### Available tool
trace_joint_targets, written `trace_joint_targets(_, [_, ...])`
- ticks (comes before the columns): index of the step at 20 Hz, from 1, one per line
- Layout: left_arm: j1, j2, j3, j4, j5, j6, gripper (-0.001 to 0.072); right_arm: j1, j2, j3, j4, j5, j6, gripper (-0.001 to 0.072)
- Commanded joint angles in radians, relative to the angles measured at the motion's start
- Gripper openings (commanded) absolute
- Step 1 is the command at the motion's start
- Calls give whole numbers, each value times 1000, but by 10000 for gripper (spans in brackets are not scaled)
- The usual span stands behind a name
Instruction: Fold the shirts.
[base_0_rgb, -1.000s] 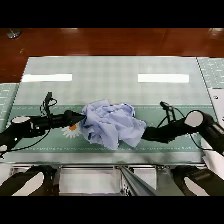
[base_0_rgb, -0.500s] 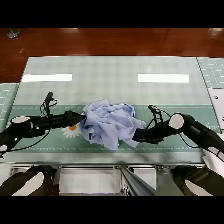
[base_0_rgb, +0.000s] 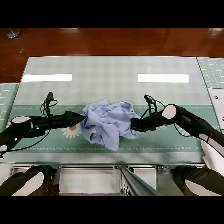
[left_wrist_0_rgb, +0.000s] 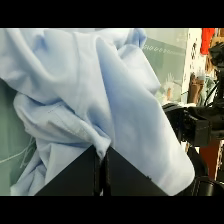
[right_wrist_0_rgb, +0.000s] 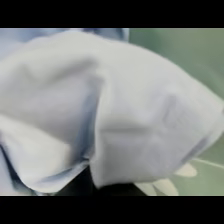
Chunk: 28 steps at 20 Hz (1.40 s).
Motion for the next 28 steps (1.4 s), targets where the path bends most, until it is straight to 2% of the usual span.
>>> trace_joint_targets(1, [13,4,19,-89,-57,-13,23,-17,-7,116,-64,44,-55,26])
trace_joint_targets(2, [25,16,53,-183,-115,27,22,-41,-4,190,-113,94,-54,26])
trace_joint_targets(4, [48,56,191,-291,-135,27,21,-119,16,395,-192,176,-48,26])
trace_joint_targets(7, [84,84,519,-289,-55,-115,20,-254,35,821,-205,266,-28,26])
trace_joint_targets(10, [90,82,921,-190,90,-203,20,-280,35,1258,-305,316,-52,26])
trace_joint_targets(12, [104,84,1181,14,101,-310,20,-280,45,1481,-415,422,-60,26])
trace_joint_targets(14, [127,102,1395,306,95,-482,20,-280,135,1506,-494,452,-80,27])
trace_joint_targets(15, [141,119,1474,407,97,-578,21,-280,196,1485,-534,470,-76,26])
trace_joint_targets(16, [163,141,1547,455,102,-618,22,-280,253,1454,-575,494,-53,26])
trace_joint_targets(19, [244,217,1686,573,103,-615,22,-280,426,1320,-692,595,-30,27])
trace_joint_targets(21, [282,293,1689,684,80,-615,22,-280,512,1265,-747,626,-17,27])
trace_joint_targets(25, [293,372,1689,870,-114,-623,22,-280,599,1254,-749,677,18,26])
trace_joint_targets(28, [293,372,1632,891,-257,-660,22,-280,604,1208,-695,782,9,26])
